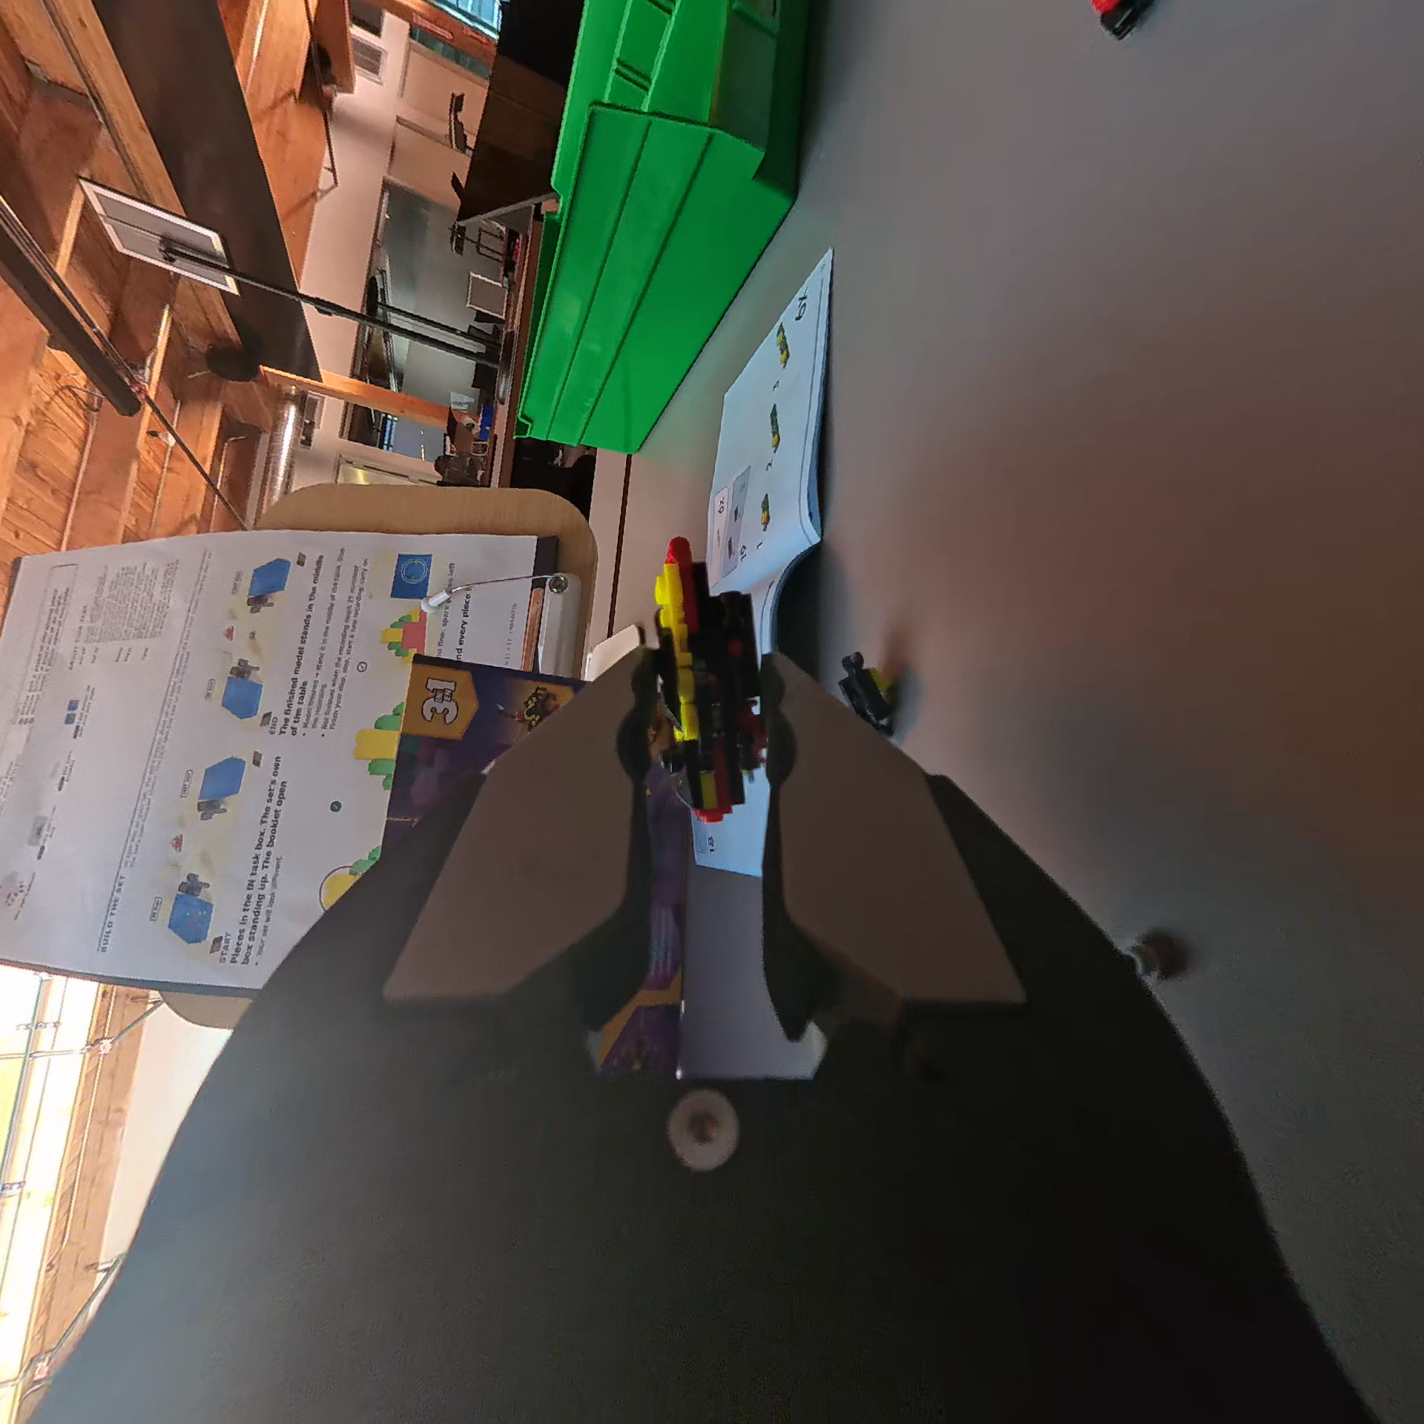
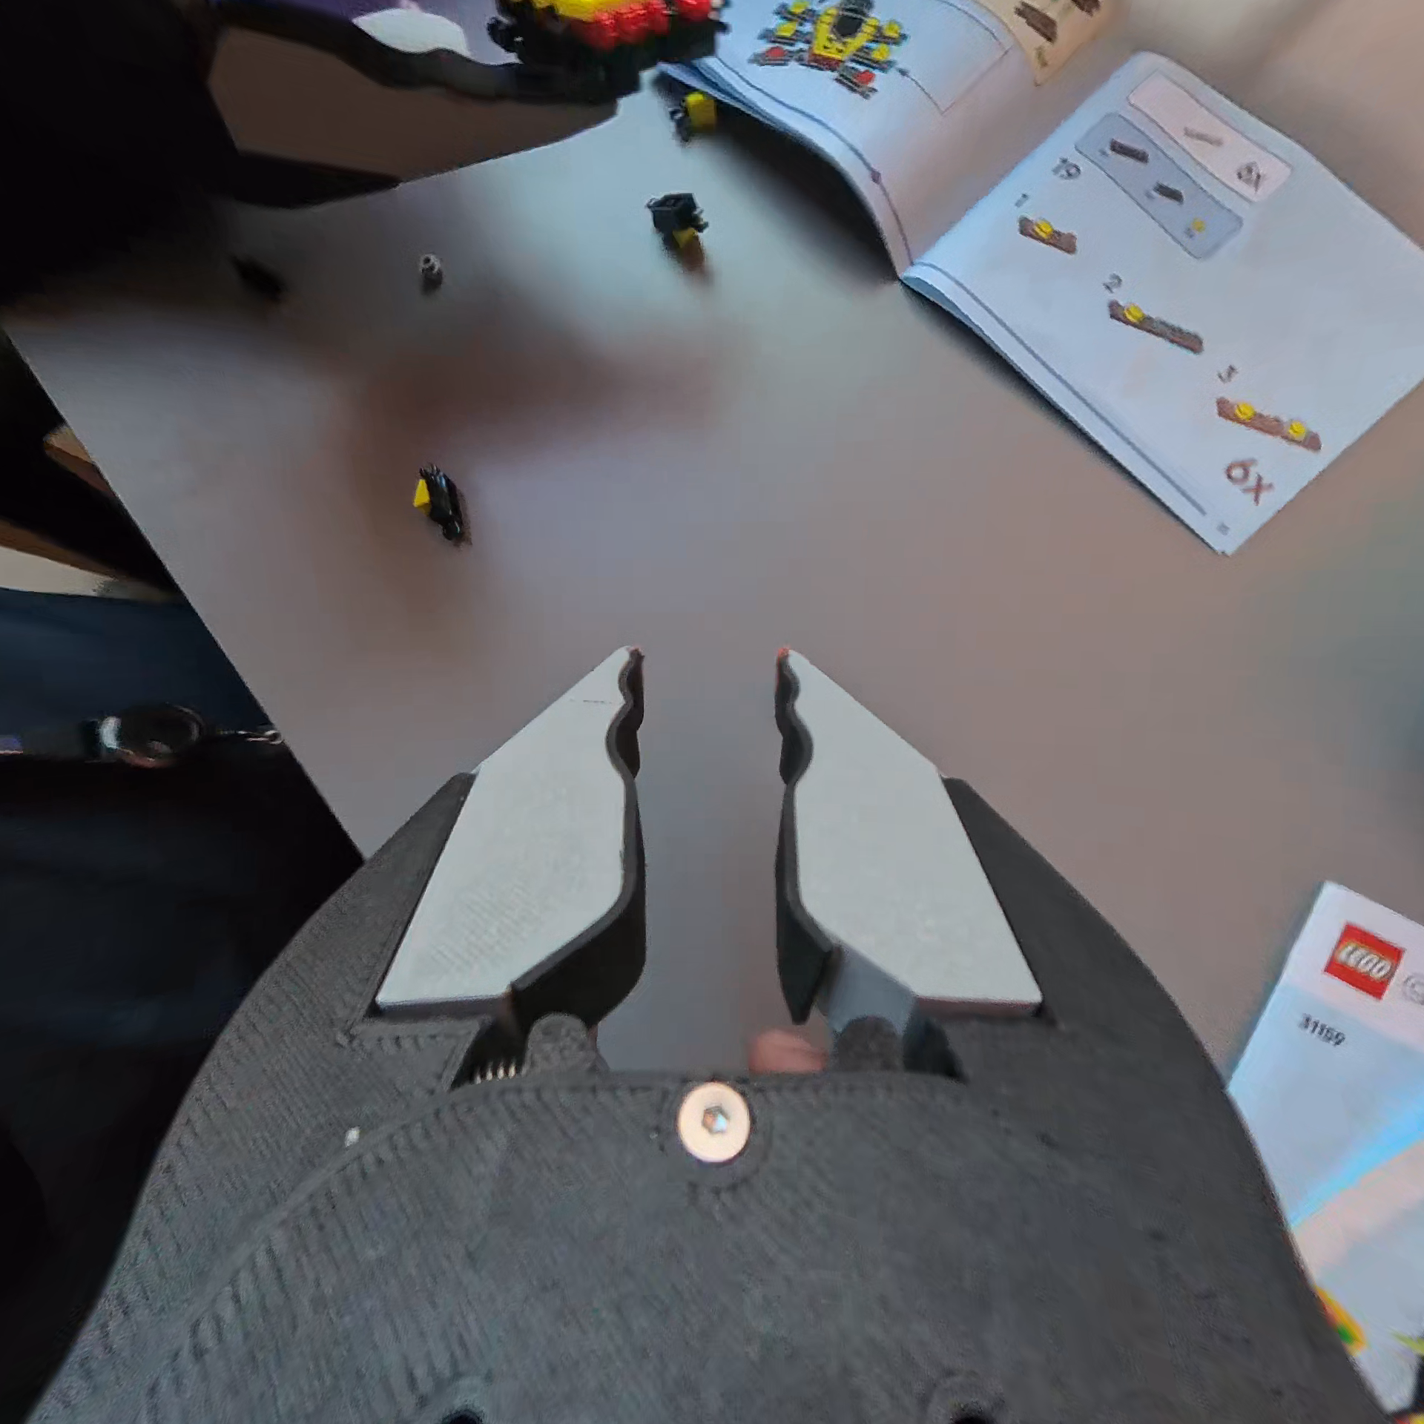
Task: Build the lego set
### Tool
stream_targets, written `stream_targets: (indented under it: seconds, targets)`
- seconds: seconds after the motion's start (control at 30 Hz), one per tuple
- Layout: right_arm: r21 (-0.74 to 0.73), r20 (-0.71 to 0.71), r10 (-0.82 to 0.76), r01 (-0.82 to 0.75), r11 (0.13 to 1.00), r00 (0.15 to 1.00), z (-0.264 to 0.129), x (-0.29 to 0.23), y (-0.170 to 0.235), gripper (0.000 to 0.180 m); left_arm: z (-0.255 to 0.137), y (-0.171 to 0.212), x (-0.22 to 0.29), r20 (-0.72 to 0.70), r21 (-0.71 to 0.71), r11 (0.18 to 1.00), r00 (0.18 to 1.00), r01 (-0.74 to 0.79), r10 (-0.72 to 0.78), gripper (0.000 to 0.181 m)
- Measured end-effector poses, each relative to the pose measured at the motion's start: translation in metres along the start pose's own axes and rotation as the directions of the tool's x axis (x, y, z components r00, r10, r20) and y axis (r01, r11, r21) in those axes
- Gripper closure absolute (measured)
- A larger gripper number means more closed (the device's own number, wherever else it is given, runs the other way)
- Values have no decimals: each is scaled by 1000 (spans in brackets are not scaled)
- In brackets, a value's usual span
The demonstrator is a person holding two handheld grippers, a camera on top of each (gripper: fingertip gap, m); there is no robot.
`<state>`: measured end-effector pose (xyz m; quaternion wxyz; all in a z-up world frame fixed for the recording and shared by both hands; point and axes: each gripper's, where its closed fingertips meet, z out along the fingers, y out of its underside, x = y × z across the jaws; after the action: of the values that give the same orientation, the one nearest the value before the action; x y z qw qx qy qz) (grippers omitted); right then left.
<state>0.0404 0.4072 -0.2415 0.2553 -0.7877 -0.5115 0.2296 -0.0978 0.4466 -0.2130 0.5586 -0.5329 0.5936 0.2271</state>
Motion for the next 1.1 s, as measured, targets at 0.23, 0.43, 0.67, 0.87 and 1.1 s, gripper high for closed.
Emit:
stream_targets:
  seconds: [0.23,0.43,0.67,0.87,1.1]
  targets:
    - [-162,62,-178,186,969,982,27,-7,23,140,-1,-2,2,11,-9,1000,999,-30,30,158]
    - [-272,73,-200,212,939,977,6,-15,49,145,-1,-1,0,7,-5,1000,1000,-8,8,158]
    - [-130,-28,-210,205,970,977,-5,-13,26,137,-1,-5,2,1,4,1000,1000,-17,17,158]
    - [-206,79,-296,306,929,952,22,-22,28,120,-1,-2,3,6,-13,1000,1000,-26,26,158]
    - [-300,97,-232,251,920,968,0,-12,59,120,-1,-1,3,-9,-3,1000,1000,-5,5,158]
